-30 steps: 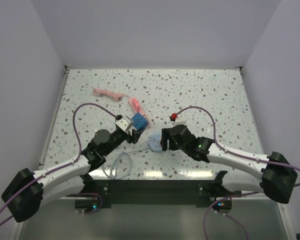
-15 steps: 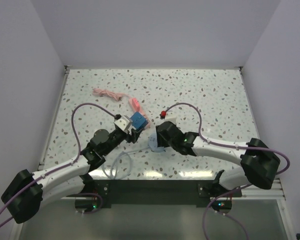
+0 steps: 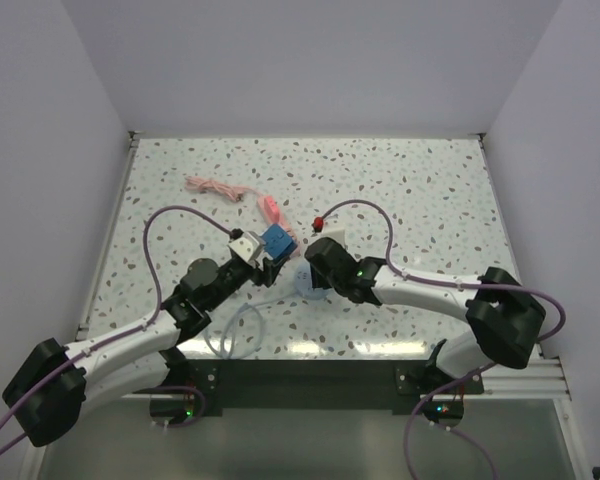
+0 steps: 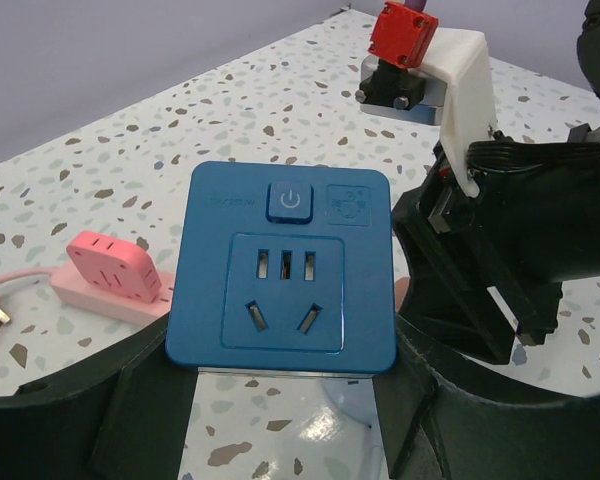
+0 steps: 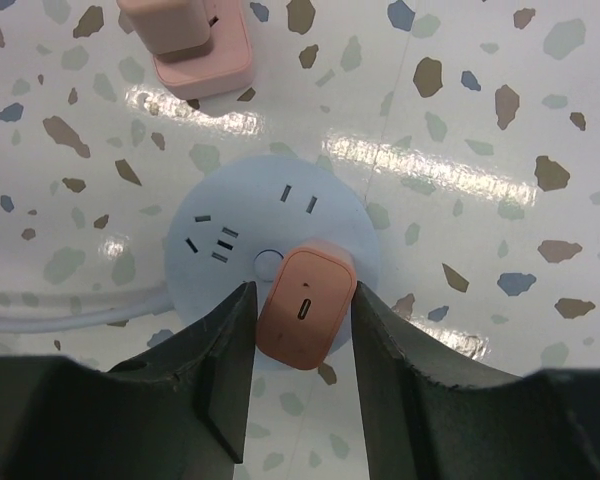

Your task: Insert the plug

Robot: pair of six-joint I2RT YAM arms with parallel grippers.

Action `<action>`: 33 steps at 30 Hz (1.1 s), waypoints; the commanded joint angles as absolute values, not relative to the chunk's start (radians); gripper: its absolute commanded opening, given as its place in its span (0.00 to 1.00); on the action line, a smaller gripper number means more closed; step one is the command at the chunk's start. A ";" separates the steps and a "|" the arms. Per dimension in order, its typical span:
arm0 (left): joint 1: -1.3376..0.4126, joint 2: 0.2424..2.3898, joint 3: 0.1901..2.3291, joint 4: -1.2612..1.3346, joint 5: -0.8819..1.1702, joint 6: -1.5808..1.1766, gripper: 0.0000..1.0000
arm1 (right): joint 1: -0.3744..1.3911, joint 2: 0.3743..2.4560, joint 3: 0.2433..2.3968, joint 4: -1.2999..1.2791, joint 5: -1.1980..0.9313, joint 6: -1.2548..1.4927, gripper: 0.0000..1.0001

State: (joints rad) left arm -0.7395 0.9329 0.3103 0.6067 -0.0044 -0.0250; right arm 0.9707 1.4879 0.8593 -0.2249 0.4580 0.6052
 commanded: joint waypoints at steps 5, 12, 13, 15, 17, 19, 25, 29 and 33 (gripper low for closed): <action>-0.732 0.960 0.314 0.716 0.093 -0.005 0.00 | 0.927 1.467 0.876 -0.233 0.456 0.439 0.19; -0.732 0.999 0.330 0.718 0.173 0.041 0.00 | 0.807 1.402 0.807 -0.146 0.270 0.285 0.13; -0.732 1.005 0.334 0.721 0.185 0.043 0.00 | 0.798 1.401 0.804 -0.140 0.256 0.267 0.13; -0.732 1.031 0.339 0.724 0.230 0.052 0.00 | 0.776 1.408 0.802 -0.137 0.209 0.226 0.12; -0.729 1.058 0.359 0.724 0.293 0.058 0.00 | 0.759 1.417 0.805 -0.129 0.167 0.198 0.12; -0.723 1.117 0.389 0.722 0.383 0.064 0.00 | 0.753 1.425 0.810 -0.124 0.121 0.186 0.12; -0.652 1.233 0.431 0.790 0.619 0.046 0.00 | 0.739 1.405 0.793 -0.117 0.075 0.198 0.13; -0.580 1.284 0.468 0.824 0.782 0.044 0.00 | 0.724 1.341 0.769 -0.123 0.052 0.213 0.17; -0.557 1.392 0.525 0.819 0.857 0.083 0.00 | 0.721 1.267 0.750 -0.155 0.066 0.235 0.49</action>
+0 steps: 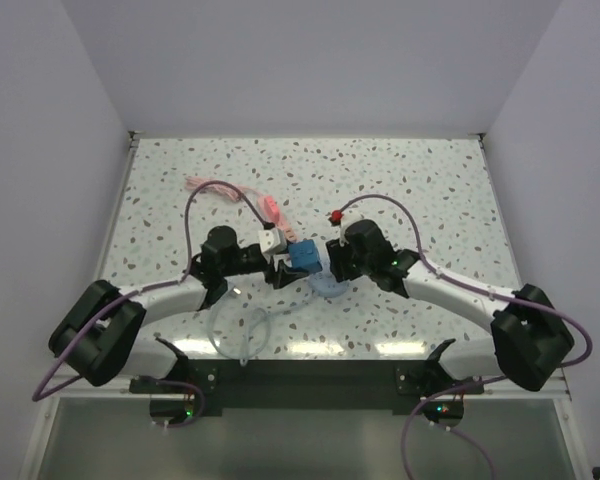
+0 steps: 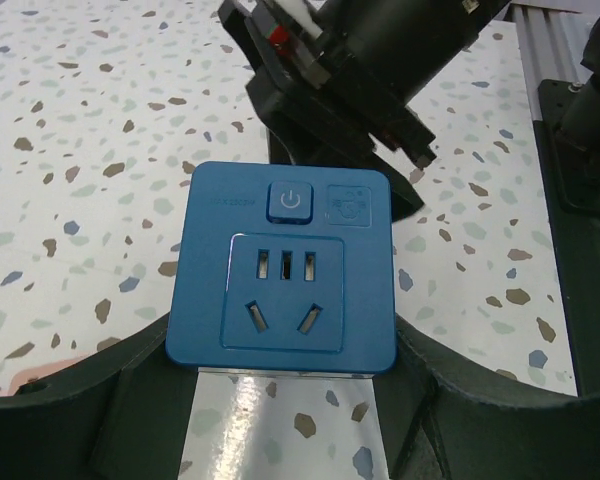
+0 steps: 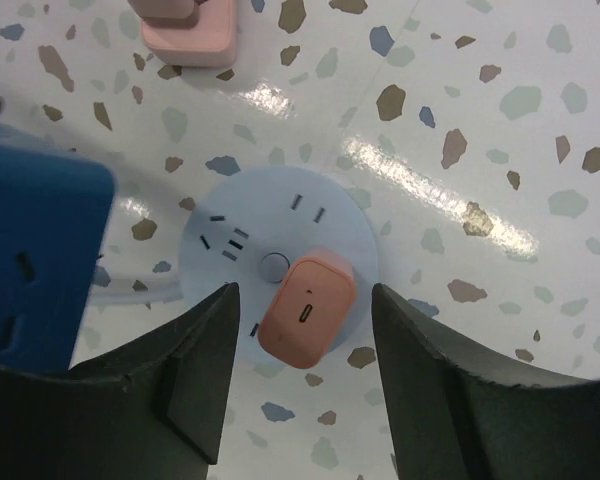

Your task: Insert the plug

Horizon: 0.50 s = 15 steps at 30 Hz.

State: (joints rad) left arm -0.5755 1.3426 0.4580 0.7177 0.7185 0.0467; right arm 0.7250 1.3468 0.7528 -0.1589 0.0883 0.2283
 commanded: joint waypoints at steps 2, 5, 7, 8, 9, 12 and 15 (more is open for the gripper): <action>-0.552 1.426 0.549 0.824 0.862 0.089 0.00 | 0.719 1.224 0.747 -0.184 0.081 0.242 0.69; -0.552 1.492 0.580 0.815 0.864 0.089 0.00 | 0.718 1.169 0.749 -0.210 0.104 0.245 0.81; -0.552 1.505 0.578 0.828 0.842 0.087 0.00 | 0.715 1.149 0.753 -0.219 0.109 0.247 0.85; -0.554 1.511 0.580 0.827 0.836 0.092 0.00 | 0.715 1.135 0.755 -0.227 0.110 0.255 0.85; -0.552 1.526 0.587 0.810 0.839 0.109 0.00 | 0.715 1.131 0.758 -0.227 0.113 0.259 0.85; -0.552 1.571 0.615 0.787 0.848 0.135 0.00 | 0.715 1.121 0.764 -0.227 0.117 0.276 0.86; -0.552 1.607 0.638 0.764 0.871 0.155 0.00 | 0.715 1.123 0.770 -0.224 0.107 0.285 0.87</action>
State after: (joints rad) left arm -0.5571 1.5837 0.5819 0.7364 0.8253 0.1001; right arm 0.7158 1.1366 0.7437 -0.2211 0.0948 0.2619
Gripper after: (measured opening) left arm 0.675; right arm 0.864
